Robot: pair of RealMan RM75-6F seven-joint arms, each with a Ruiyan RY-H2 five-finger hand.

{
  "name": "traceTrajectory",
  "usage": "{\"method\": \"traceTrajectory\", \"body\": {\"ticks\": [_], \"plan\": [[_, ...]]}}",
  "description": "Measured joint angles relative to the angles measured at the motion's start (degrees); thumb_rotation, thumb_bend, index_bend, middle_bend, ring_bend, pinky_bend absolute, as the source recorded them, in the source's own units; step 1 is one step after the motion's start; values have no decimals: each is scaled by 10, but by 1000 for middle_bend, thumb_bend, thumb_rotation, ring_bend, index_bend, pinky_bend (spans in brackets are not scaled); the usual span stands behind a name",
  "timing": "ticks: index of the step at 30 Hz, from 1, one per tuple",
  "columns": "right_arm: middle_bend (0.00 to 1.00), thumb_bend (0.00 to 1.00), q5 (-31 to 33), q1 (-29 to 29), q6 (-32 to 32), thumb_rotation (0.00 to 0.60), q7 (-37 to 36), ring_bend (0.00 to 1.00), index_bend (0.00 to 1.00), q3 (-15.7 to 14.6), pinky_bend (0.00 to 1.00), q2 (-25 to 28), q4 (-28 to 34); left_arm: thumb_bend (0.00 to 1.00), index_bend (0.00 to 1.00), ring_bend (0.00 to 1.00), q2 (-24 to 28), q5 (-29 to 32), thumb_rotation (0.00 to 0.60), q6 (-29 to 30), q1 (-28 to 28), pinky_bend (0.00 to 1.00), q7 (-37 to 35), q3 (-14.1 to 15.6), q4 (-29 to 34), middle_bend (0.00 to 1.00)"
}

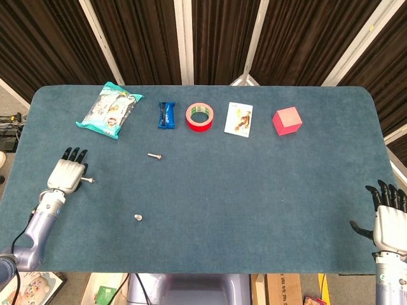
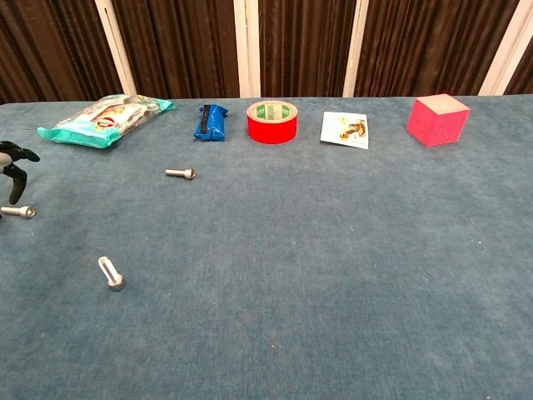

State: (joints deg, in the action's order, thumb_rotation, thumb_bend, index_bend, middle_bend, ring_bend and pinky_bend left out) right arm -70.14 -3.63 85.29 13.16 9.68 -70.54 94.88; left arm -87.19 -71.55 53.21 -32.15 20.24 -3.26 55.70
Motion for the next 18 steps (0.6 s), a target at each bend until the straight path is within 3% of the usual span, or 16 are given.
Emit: {"method": "traceTrajectory", "body": {"ticks": [18], "plan": [[95, 121, 3, 1, 2, 600, -2, 51, 215, 3, 0, -1, 0, 460, 504, 0, -6, -1, 600, 4, 1, 0, 24, -1, -2, 44]]}}
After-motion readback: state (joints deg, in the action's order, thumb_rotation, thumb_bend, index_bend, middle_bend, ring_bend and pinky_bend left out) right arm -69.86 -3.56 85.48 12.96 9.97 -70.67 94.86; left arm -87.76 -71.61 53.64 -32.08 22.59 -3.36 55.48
